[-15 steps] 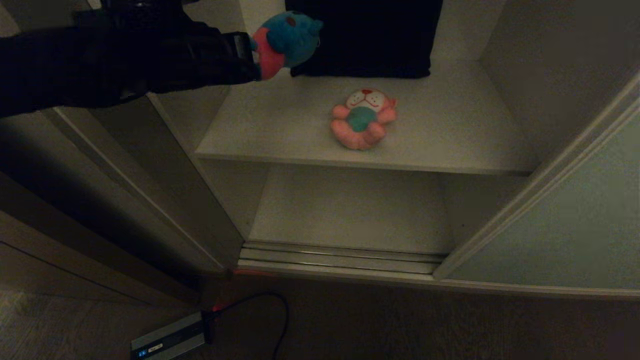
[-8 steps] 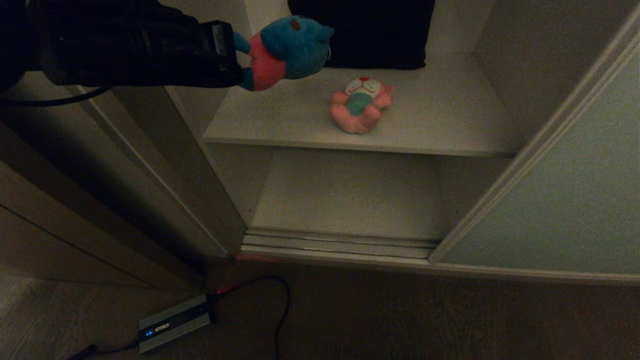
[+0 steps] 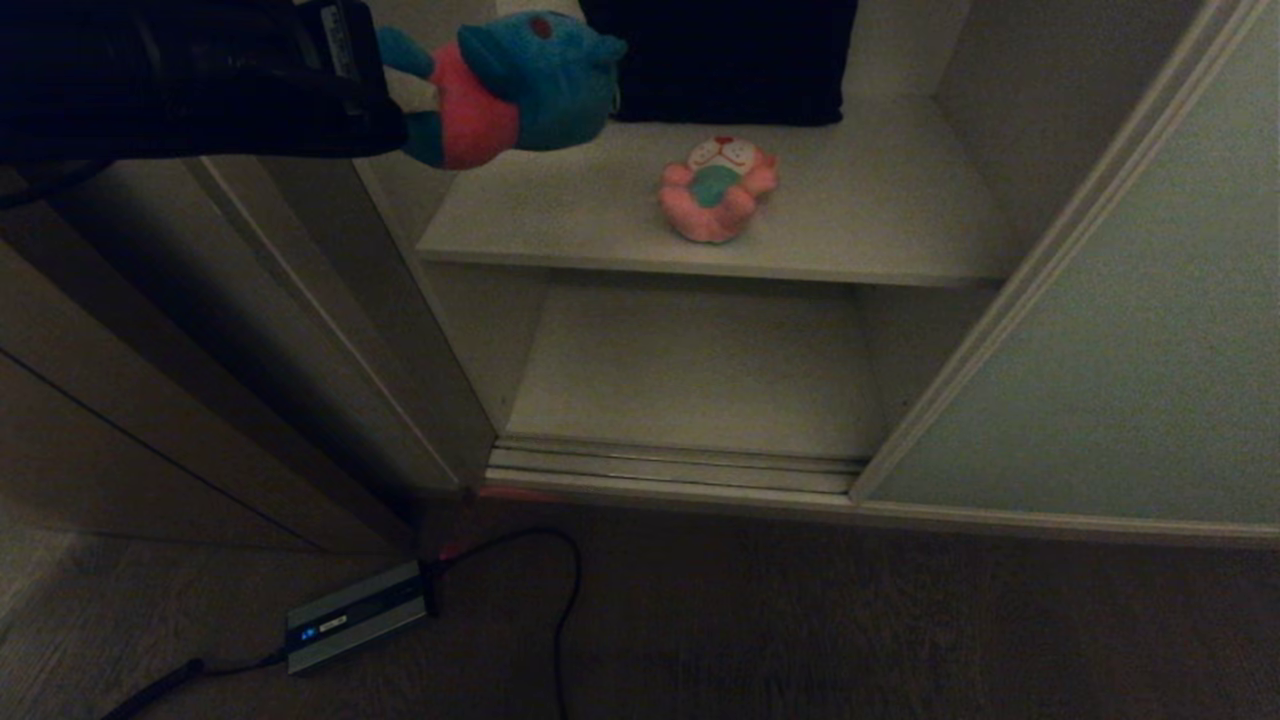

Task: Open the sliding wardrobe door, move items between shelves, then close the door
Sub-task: Place the blue doll on the lower shelf

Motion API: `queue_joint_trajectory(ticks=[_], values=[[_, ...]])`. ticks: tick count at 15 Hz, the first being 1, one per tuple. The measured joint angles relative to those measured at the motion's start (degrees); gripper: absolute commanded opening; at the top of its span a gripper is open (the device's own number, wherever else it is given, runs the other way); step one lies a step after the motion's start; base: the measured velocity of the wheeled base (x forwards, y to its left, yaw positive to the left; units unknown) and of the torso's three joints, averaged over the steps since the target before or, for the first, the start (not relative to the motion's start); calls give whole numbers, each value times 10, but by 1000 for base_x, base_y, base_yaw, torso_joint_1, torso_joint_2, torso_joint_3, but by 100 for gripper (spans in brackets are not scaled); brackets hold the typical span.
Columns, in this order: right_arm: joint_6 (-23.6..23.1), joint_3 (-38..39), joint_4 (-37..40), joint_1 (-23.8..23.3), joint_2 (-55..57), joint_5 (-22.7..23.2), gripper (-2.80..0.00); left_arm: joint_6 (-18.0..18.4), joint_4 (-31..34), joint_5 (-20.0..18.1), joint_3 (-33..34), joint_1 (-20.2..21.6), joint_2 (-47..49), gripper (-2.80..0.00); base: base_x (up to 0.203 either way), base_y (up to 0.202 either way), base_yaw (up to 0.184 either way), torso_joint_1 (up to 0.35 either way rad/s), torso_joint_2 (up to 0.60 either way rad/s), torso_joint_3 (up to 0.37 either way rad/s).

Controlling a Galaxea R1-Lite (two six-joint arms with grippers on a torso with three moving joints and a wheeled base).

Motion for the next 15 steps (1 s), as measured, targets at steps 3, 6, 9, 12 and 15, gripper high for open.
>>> queue_joint_trajectory(ticks=[3, 6, 9, 12, 15], values=[[0, 0, 0, 0, 0, 0, -280, -5, 28, 4, 47, 3, -42, -280, 0, 0, 0, 0, 0, 0], [0, 0, 0, 0, 0, 0, -280, -5, 31, 12, 62, 13, -60, -280, 0, 0, 0, 0, 0, 0], [0, 0, 0, 0, 0, 0, -280, 0, 43, 24, 81, 19, -61, -280, 0, 0, 0, 0, 0, 0], [0, 0, 0, 0, 0, 0, -280, 1, 43, 23, 85, 19, -61, -280, 0, 0, 0, 0, 0, 0], [0, 0, 0, 0, 0, 0, -280, 2, 46, 22, 87, 20, -61, -280, 0, 0, 0, 0, 0, 0]])
